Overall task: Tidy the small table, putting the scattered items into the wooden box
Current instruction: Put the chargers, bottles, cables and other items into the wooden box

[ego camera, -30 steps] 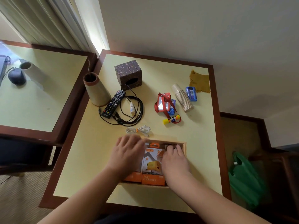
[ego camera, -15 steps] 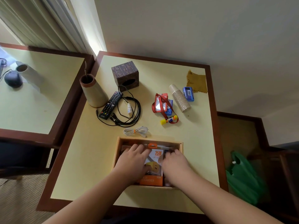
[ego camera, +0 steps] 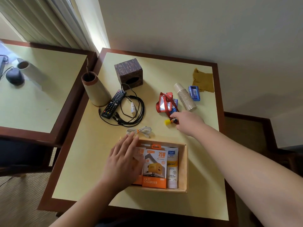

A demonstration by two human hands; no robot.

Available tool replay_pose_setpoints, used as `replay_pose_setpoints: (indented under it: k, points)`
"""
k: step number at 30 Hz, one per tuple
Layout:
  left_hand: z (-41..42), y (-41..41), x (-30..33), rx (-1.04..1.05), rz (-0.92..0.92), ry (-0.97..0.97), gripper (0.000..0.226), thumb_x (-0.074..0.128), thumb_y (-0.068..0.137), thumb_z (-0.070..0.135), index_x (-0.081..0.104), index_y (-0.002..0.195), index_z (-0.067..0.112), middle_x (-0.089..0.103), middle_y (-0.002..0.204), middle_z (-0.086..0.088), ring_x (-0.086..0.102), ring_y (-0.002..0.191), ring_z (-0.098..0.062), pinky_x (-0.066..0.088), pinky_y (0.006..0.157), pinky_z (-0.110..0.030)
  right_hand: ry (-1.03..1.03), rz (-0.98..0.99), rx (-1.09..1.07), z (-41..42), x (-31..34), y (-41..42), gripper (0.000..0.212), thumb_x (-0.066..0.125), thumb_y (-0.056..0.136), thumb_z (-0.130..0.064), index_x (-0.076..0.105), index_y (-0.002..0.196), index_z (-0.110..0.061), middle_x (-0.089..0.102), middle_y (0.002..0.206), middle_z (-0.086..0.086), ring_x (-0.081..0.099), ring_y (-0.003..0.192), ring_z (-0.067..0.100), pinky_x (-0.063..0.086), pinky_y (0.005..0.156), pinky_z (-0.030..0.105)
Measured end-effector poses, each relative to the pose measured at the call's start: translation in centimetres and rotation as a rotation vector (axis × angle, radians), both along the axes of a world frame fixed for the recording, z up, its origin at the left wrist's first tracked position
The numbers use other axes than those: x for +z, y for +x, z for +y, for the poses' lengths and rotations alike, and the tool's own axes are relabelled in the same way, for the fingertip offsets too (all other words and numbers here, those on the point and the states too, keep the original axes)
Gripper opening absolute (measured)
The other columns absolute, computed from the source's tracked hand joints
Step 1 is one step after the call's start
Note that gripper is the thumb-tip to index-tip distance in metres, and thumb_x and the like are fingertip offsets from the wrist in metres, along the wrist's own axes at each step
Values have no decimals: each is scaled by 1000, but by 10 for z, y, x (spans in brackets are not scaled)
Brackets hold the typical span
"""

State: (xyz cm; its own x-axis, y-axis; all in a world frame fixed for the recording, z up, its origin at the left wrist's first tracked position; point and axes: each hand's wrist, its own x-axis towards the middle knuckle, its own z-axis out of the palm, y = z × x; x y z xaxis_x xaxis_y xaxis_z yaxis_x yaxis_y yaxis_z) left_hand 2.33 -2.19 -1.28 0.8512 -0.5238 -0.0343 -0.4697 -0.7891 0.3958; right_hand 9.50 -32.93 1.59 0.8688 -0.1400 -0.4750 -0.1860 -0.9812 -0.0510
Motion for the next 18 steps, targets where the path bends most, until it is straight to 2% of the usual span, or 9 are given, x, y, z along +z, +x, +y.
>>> replay_pose_setpoints:
  k: [2, 5, 8, 13, 15, 18]
  points:
    - [-1, -2, -5, -2, 14, 42, 85, 35, 99, 70, 8, 166, 26, 6, 173, 6, -6, 159, -11, 4, 129, -39, -52, 0, 25, -1, -14, 5, 47, 58, 102, -29, 48, 145, -43, 58, 127, 1, 62, 103, 25, 60, 80, 42]
    - [-1, -1, -6, 1, 10, 74, 87, 32, 99, 73, 2, 166, 26, 0, 173, 7, -13, 158, -8, -6, 128, -35, -92, -31, 56, -2, -28, 11, 34, 56, 102, -32, 54, 135, -42, 58, 116, 1, 62, 97, 26, 59, 76, 41]
    - [-2, 0, -5, 7, 1, 83, 86, 33, 100, 70, 5, 166, 24, 4, 173, 5, -12, 158, -8, -10, 127, -31, -113, -71, 56, -4, -37, 12, 20, 57, 102, -33, 59, 121, -36, 56, 105, 0, 59, 88, 23, 58, 71, 39]
    - [-3, -1, -6, 24, 19, 67, 83, 33, 101, 69, 9, 166, 24, 7, 173, 6, -14, 157, -6, -15, 125, -28, -13, -194, -133, 0, -36, 10, 9, 62, 101, -38, 65, 105, -30, 50, 110, -1, 58, 88, 21, 57, 73, 39]
    - [-4, -1, -6, 37, 17, 62, 82, 33, 101, 69, 11, 166, 24, 8, 173, 6, -12, 157, -7, -13, 126, -29, -10, -211, -98, 1, -37, 6, 8, 63, 101, -35, 65, 108, -30, 52, 113, -2, 59, 92, 21, 58, 78, 41]
    - [-5, -1, -5, 40, 12, 60, 83, 35, 100, 70, 13, 166, 24, 12, 173, 5, -7, 158, -9, -7, 127, -32, -1, -134, 0, -2, -40, -2, 27, 67, 97, -34, 62, 123, -35, 58, 122, -3, 60, 101, 23, 55, 81, 40]
